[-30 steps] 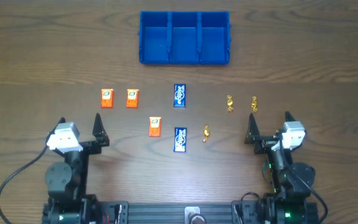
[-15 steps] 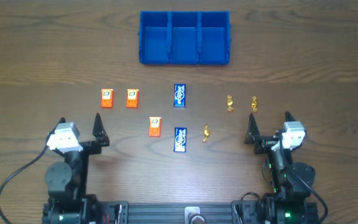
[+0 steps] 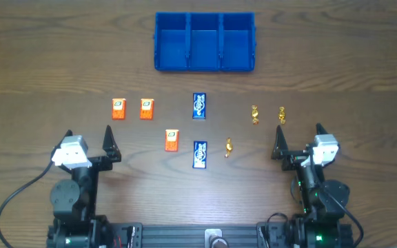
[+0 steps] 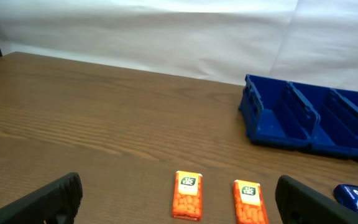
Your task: Sort Candies Into Trays
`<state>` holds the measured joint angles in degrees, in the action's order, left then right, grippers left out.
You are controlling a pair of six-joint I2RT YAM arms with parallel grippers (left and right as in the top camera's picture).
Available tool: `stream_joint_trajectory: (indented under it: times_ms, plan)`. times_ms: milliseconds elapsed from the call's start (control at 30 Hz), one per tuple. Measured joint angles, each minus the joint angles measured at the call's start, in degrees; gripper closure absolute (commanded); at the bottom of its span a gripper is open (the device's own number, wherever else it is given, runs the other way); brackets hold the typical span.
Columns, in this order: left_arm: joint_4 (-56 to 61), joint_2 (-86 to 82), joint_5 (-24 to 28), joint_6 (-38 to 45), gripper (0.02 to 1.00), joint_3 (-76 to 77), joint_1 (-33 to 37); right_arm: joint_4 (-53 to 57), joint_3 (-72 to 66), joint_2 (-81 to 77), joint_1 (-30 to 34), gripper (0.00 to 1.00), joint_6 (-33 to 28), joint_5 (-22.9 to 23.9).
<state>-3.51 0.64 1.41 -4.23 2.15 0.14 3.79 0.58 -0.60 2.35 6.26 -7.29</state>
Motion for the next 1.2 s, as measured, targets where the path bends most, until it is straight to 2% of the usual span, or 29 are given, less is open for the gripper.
stream_joint_trajectory:
  times_ms: [367,533,633,833,933,1033,1200]
  plan:
    - [0.0,0.0,0.0,0.0,0.023,0.0,0.0,0.0,0.0,0.0,0.0,0.003,0.0,0.0]
    - [-3.1,1.1,0.2,-3.5,0.02,1.4,0.0,0.0,0.0,0.0,0.0,0.005,0.0,0.0]
    - [-10.4,10.6,0.2,-4.8,0.02,9.2,0.0,0.1,0.0,0.0,0.0,0.003,0.0,0.0]
    - [-20.2,41.4,-0.2,-3.4,0.02,42.1,0.0,0.0,0.0,0.1,0.0,0.003,0.0,0.0]
    - [-24.5,55.7,-0.2,-2.5,0.02,53.6,0.0,0.0,0.0,0.1,0.0,0.003,0.0,0.0]
    - [-26.6,70.2,0.2,-1.4,0.02,61.6,0.0,0.0,0.0,0.1,0.0,0.003,0.0,0.0]
    - [-26.6,88.5,3.4,1.2,0.02,65.9,-0.4,0.0,0.0,0.1,0.0,0.001,0.0,0.0]
